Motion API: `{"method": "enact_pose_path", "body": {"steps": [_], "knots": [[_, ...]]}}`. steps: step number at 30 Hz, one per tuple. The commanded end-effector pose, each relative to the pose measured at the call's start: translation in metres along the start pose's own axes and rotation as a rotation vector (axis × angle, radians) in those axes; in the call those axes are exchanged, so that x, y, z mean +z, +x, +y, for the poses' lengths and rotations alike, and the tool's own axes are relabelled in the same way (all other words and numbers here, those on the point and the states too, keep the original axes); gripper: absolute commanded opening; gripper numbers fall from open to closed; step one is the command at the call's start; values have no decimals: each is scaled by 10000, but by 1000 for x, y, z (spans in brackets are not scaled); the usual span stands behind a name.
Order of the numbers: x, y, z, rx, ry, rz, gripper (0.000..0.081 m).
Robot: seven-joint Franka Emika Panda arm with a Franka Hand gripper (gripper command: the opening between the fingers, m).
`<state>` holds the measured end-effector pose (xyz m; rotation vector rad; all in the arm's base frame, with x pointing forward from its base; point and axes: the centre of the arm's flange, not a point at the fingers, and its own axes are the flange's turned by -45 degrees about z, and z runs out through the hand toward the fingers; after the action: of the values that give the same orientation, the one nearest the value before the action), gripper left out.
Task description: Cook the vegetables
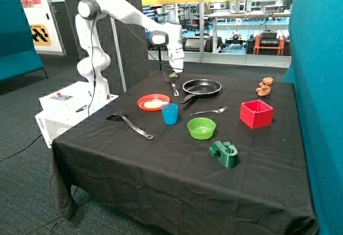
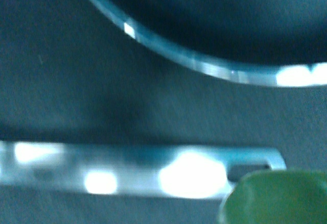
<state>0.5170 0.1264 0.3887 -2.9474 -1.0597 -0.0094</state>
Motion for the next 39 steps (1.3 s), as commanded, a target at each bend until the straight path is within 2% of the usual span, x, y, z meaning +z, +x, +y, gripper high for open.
{"method": "enact_pose_path", "body": {"steps": [1, 9, 13, 19, 31, 39], "knots": [[2, 58, -7, -5, -69, -89, 0], [9, 86, 2, 367, -71, -88, 0], [19, 105, 6, 678, -72, -87, 0], [29, 118, 6, 879, -73, -86, 0], [59, 153, 17, 1968, -77, -82, 0], [61, 168, 26, 2108, -78, -81, 0]]}}
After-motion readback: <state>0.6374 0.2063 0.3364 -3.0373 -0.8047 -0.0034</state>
